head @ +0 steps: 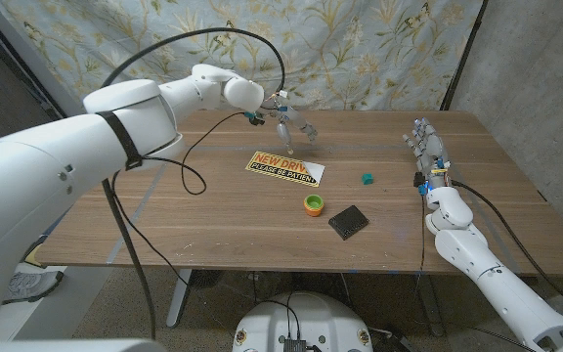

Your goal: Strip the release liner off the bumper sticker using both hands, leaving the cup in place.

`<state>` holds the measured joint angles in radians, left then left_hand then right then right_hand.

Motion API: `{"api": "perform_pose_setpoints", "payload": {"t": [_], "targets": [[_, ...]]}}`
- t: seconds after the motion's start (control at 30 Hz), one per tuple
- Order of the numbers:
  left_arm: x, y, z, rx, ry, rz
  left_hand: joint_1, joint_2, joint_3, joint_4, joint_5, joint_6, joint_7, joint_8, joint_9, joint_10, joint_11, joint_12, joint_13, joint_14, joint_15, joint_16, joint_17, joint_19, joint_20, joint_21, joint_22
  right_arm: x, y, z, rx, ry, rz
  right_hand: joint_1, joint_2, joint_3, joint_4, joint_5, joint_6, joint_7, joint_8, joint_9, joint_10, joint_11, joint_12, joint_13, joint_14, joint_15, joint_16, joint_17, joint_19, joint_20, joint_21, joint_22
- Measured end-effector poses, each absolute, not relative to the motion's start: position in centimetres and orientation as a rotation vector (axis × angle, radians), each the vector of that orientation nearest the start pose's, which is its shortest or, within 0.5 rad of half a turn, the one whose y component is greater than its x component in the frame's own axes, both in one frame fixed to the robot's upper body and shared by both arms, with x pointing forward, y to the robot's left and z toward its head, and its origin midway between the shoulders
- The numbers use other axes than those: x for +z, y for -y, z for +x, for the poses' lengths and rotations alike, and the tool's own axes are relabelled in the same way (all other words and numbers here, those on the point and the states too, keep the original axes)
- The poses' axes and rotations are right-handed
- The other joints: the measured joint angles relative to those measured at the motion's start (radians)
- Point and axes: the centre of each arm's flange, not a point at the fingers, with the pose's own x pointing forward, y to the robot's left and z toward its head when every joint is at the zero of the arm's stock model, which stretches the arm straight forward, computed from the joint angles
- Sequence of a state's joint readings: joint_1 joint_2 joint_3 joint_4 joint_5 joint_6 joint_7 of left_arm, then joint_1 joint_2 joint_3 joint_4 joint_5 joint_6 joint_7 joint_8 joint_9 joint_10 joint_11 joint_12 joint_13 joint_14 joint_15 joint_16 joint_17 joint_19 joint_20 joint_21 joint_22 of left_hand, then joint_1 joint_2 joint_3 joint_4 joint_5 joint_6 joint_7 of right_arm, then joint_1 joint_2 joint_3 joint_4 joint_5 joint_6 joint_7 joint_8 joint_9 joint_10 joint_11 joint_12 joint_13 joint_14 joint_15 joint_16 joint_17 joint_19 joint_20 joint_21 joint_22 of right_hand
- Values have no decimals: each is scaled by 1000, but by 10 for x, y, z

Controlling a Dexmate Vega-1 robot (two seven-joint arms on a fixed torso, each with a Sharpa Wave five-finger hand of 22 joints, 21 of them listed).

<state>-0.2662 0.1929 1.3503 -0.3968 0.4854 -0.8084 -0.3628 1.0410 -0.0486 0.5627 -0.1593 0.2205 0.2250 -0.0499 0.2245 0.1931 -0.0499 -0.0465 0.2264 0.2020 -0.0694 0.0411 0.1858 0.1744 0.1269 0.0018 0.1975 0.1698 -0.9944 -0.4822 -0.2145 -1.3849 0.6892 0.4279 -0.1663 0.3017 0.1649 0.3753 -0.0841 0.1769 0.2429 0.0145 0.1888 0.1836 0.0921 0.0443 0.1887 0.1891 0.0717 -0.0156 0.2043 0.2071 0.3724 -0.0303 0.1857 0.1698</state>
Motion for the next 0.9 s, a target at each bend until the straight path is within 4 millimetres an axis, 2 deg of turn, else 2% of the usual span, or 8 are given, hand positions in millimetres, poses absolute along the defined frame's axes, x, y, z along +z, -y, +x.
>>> {"api": "perform_pose_setpoints", "payload": {"t": [0.63,0.9], "targets": [[134,-67,687,-787,655,2016,8,8,-4,4,0,5,5,-8,0,0,0,0,0,6,-6,0,0,4,-4,0,0,-41,361,616,-78,705,224,0,0,0,0,0,0,0,0,5,0,0,0,0,0,0,8,0,0,0,0,0],[128,-64,688,-788,657,2004,8,8,-12,2,0,27,19,-8,5,11,0,8,0,20,-5,0,0,7,-7,0,5,-39,362,618,-79,699,222,0,0,0,0,0,0,0,0,5,0,0,0,0,0,0,8,0,0,0,0,0]]}}
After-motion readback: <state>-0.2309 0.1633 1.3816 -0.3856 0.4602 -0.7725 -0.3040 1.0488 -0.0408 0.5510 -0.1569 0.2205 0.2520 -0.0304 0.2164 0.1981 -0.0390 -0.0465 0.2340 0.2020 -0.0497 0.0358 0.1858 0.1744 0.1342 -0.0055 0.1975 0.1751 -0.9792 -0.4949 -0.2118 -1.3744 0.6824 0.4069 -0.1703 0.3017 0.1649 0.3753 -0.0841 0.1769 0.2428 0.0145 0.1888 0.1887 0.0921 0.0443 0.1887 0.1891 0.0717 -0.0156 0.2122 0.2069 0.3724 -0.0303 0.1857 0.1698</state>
